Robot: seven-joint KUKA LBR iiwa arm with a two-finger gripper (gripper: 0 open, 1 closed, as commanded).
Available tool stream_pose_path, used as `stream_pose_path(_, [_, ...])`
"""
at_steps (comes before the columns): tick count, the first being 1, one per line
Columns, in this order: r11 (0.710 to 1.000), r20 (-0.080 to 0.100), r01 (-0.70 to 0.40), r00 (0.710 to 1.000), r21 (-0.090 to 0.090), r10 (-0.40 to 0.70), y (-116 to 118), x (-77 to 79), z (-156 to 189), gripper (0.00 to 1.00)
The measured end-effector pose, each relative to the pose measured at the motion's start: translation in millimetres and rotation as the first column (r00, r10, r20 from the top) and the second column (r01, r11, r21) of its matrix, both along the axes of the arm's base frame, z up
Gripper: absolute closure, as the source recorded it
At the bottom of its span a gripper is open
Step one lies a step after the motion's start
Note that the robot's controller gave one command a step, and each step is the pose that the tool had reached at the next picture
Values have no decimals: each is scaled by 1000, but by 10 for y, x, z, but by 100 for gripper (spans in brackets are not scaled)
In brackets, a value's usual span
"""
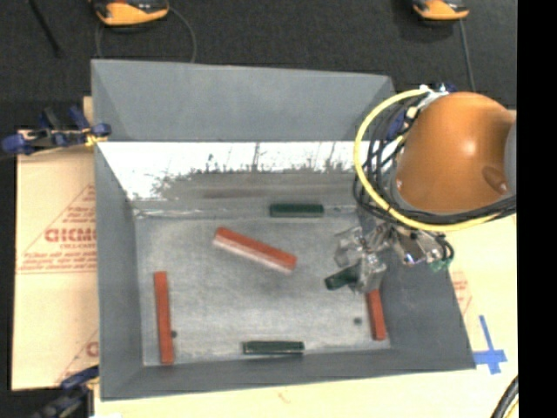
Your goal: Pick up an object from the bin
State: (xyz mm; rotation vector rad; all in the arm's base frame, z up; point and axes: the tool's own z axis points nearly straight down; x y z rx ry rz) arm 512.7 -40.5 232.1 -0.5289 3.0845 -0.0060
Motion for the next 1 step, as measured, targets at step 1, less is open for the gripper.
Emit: stream_pose_path(1, [950,-9,-311,950,-2,311,-746,-92,74,100])
